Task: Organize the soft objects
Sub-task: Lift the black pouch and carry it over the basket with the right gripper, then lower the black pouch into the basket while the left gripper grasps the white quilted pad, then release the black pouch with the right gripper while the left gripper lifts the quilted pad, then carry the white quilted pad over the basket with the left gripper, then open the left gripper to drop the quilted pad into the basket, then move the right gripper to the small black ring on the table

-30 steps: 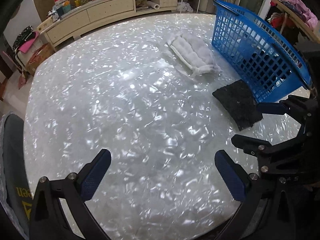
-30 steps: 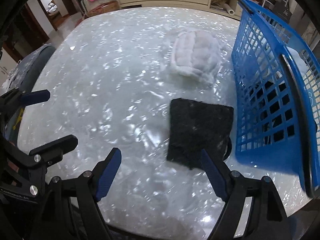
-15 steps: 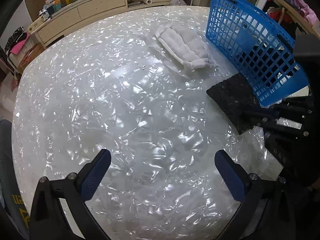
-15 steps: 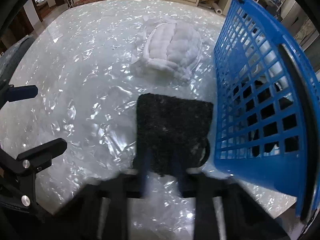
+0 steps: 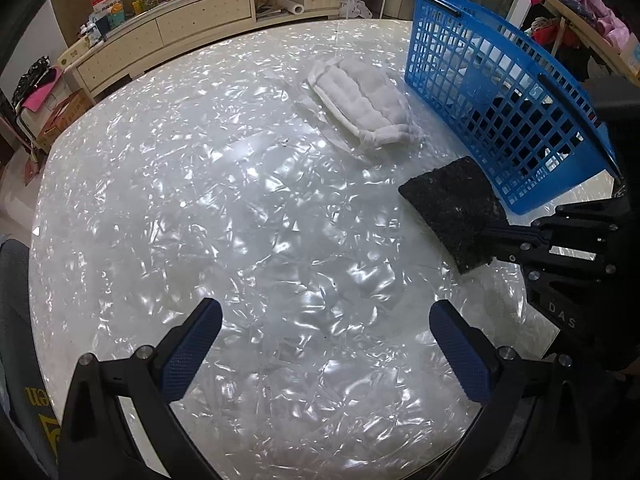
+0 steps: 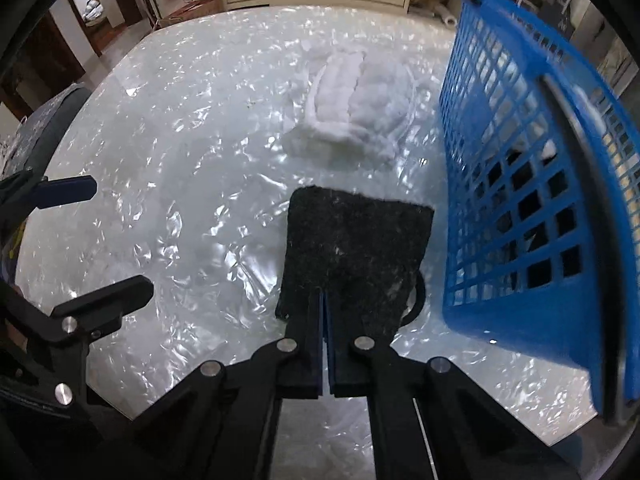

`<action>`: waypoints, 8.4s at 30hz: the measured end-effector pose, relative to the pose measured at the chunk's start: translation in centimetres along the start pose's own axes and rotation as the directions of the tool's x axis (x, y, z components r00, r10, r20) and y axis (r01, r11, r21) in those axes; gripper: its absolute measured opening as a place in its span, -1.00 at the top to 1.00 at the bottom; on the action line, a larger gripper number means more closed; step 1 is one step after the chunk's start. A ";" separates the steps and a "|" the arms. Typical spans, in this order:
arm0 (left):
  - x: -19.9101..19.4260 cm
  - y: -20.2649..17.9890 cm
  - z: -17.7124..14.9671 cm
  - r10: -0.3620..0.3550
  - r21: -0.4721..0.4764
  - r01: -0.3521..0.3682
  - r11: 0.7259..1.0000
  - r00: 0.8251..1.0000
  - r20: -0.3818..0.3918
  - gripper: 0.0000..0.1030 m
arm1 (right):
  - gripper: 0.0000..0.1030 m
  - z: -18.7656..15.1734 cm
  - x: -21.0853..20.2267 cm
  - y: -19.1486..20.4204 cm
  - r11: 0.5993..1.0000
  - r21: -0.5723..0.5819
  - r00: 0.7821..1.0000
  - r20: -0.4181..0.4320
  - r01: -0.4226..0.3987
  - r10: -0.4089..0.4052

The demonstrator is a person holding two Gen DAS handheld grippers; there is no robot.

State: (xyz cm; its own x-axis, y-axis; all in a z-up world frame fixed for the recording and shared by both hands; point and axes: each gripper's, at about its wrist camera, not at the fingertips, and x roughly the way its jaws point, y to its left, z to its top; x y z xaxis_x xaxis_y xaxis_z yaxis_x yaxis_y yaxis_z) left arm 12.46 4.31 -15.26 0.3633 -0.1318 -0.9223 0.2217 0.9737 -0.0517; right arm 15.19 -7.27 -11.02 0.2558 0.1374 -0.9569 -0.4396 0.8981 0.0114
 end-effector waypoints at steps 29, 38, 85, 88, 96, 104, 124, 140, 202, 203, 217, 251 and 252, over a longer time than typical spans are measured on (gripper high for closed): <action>-1.0 0.3 0.4 0.002 -0.010 -0.002 1.000 1.000 0.019 -1.00 | 0.98 0.4 -2.8 1.4 0.997 -0.073 0.999 0.034 -0.037 0.040; -6.4 -0.4 2.1 -0.019 -0.005 0.019 1.000 0.995 0.100 -1.00 | 0.98 1.3 -8.4 1.5 0.995 -0.097 0.989 0.137 -0.035 0.048; 2.7 -1.6 14.0 -0.036 0.048 0.034 0.998 0.998 0.043 -1.00 | 0.98 6.8 -6.8 -12.6 0.987 0.108 0.986 0.125 -0.120 0.106; 4.0 -1.7 14.9 -0.037 0.054 0.036 0.998 0.999 0.030 -1.00 | 0.97 7.3 -6.1 -12.3 0.986 0.108 0.987 0.111 -0.126 0.114; 7.9 -2.0 16.8 -0.043 0.046 0.044 0.998 0.999 -0.010 -1.00 | 0.97 8.0 -6.2 -12.3 0.984 0.119 0.988 0.093 -0.133 0.122; 11.6 -2.5 18.2 -0.054 0.034 0.056 0.998 0.997 -0.052 -0.92 | 0.92 8.5 -5.7 -11.6 0.987 0.104 0.992 0.063 -0.119 0.113; 7.4 -3.8 13.1 -0.092 0.070 0.095 0.993 0.995 -0.042 0.42 | -0.47 6.2 -8.5 -11.7 0.989 0.128 0.990 0.132 -0.069 0.052; -6.5 -6.7 10.6 -0.132 0.144 0.114 0.983 0.983 0.123 0.42 | -0.85 1.3 -12.2 -13.4 0.981 0.187 0.978 0.209 -0.046 0.006; -1.3 -20.0 17.7 -0.086 0.384 0.041 0.922 0.991 0.101 -0.33 | -1.00 -2.3 -12.9 -18.1 0.944 0.330 0.950 0.295 0.000 -0.103; -1.9 -20.0 17.6 -0.091 0.380 0.044 0.924 0.990 0.106 -0.43 | -1.00 -2.4 -13.3 -17.9 0.945 0.328 0.948 0.300 0.000 -0.104; -9.0 -17.2 13.0 -0.077 0.311 0.012 0.950 0.978 0.196 -0.68 | -1.00 -4.0 -17.2 -14.3 0.959 0.284 0.930 0.354 -0.008 -0.097; -9.6 -2.8 -3.7 0.078 0.021 -0.080 0.997 0.992 0.100 -0.99 | -0.82 -2.1 -9.4 0.1 0.987 -0.002 0.971 0.181 -0.158 0.156; -9.2 -2.5 -3.9 0.083 0.014 -0.085 0.996 0.992 0.094 -0.99 | -0.82 -1.9 -8.7 0.4 0.987 -0.012 0.974 0.163 -0.160 0.160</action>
State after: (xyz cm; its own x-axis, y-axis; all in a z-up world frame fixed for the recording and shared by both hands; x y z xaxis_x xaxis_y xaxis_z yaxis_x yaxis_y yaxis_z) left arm 5.02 3.81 -8.10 0.4643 -0.0672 -0.8831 0.2029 0.9787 0.0323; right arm 11.19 -8.88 -3.24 0.3196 0.3452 -0.8824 -0.4853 0.8595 0.1605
